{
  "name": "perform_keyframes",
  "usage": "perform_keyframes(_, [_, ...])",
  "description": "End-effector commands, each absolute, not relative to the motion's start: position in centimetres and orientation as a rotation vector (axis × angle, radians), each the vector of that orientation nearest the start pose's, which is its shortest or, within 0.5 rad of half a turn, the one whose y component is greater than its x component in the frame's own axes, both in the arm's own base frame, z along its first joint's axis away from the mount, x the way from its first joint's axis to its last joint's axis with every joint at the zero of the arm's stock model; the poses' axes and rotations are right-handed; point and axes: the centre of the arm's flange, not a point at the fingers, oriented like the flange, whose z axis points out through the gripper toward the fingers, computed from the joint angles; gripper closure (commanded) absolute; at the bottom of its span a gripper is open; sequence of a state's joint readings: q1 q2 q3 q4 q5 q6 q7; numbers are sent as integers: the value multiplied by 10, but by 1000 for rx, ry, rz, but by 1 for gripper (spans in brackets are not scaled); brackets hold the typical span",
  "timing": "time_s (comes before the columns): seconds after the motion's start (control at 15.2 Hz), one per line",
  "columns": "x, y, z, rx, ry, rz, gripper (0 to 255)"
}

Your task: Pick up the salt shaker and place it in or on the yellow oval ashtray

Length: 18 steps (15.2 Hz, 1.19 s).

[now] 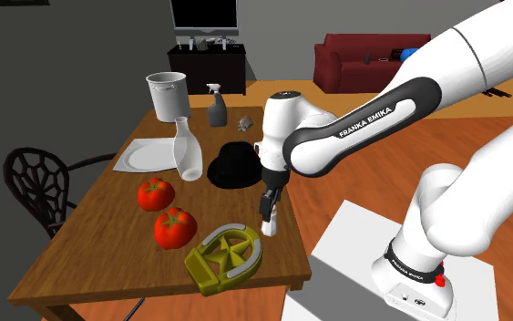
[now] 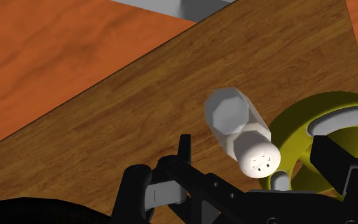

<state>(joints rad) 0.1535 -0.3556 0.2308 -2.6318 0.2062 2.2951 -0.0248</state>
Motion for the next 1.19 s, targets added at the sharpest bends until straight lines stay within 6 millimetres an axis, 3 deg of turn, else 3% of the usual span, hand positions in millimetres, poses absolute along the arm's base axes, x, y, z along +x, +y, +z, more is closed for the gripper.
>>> perform_keyframes(0.0, [374,153,362,-3039,-397,-4,0])
perform_keyframes(0.2, [374,153,363,-3039,-397,-4,0])
perform_keyframes(0.26, [374,153,363,-3039,-397,-4,255])
perform_keyframes(0.86, [374,153,362,-3039,-397,-4,255])
perform_keyframes(1.12, [374,153,384,-3039,-397,-4,255])
